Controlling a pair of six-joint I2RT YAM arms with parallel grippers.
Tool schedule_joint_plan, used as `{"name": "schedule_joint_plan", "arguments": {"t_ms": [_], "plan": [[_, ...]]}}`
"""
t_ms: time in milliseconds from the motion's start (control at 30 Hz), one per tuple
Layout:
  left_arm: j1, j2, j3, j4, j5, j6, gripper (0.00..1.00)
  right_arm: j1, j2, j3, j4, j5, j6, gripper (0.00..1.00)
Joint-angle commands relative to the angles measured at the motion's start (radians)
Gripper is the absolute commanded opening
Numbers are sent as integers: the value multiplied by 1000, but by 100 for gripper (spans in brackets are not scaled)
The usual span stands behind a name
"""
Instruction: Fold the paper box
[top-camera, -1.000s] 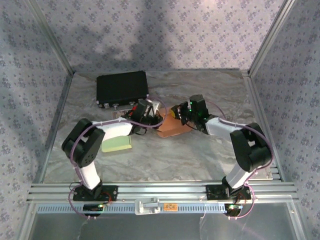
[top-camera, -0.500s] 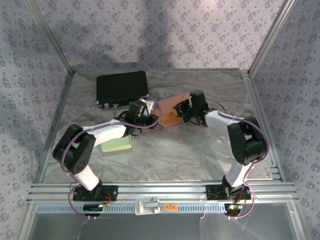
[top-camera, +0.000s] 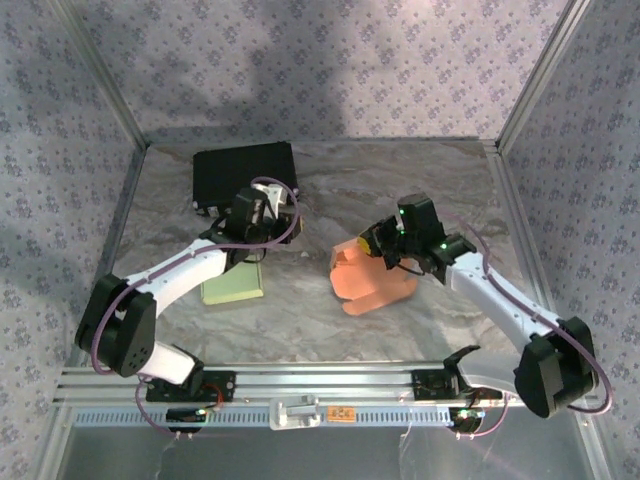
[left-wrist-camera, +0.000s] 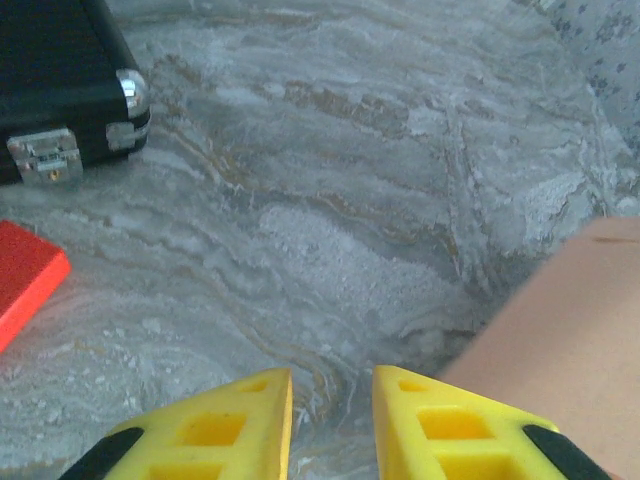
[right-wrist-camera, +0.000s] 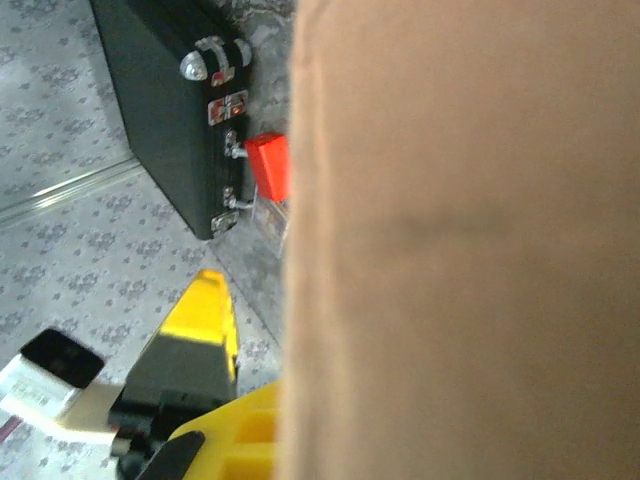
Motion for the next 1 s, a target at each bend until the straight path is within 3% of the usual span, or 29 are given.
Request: {"name": "schedule_joint_plan", "arguments": {"t_ms": [0, 267, 400, 500, 633, 767, 833, 967], "plan": [[-1, -13, -4, -37, 39, -22, 28, -25, 86, 31, -73, 29, 29, 0], [-83, -9, 0, -42, 29, -71, 30, -61, 384, 220, -84, -44, 40, 0], [-243, -68, -7, -49, -95, -43, 40, -78, 439, 255, -101, -56, 103, 0], [-357, -65, -18, -23, -234, -58, 48, -82, 460, 292, -129, -56, 106, 0], [-406, -14, -10, -43, -415, -149, 49, -86, 466, 304, -150, -60, 90, 0], [-429, 46, 4, -27, -443, -210, 49, -97, 445, 291, -144, -57, 90, 0], [-451, 94, 80, -143, -525, -221, 49, -101, 429, 284, -141, -52, 89, 0], [-466, 154, 144, -139, -517, -225, 50, -107, 404, 278, -144, -45, 90, 0]]}}
